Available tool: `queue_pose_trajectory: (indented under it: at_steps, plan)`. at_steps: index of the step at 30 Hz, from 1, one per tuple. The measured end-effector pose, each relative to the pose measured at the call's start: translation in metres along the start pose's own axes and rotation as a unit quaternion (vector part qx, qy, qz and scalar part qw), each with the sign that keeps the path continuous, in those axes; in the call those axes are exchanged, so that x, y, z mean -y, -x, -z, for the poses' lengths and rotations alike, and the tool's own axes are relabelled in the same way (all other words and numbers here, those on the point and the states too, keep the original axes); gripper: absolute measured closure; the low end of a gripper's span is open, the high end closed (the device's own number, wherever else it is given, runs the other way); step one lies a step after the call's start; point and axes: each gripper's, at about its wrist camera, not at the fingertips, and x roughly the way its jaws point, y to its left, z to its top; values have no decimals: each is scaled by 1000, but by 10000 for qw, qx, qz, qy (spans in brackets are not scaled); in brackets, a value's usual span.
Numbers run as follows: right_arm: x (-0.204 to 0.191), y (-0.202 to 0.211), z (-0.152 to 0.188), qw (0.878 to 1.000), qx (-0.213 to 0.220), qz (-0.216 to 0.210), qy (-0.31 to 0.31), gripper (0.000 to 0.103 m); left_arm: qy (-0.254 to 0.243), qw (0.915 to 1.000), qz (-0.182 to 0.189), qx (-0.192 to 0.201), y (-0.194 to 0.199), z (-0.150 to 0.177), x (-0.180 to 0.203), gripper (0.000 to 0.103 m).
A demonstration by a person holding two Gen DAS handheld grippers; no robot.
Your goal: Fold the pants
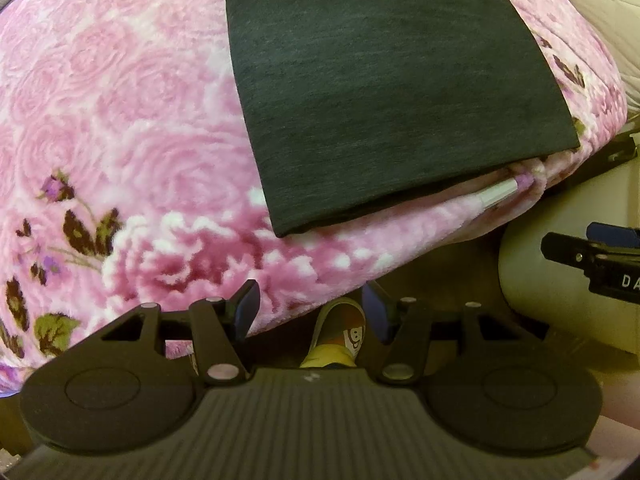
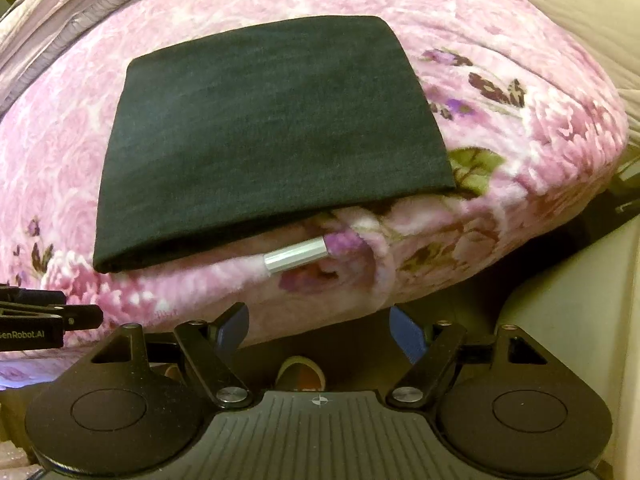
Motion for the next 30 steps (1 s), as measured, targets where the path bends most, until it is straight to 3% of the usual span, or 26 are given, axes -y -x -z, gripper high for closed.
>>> queue_pose_trajectory:
  at_steps: [13,21,26,30]
  plan:
    - [3,-10,-9,9999,-48,-100,68,28,184,9997,-137,-45,-9,-4,-2,51]
    - [15,-11,-16,9997,81,-201,95,28,230,9997,-20,128,-9,-5,2,51]
    - [35,-2,-24,9976,597,-336,-57,28,521,9970,216,532,-5,-13,-16,51]
    - [59,3,-43,9913,1219,-474,-140,28,905,9883,559,1095,-7,-29,-33,48]
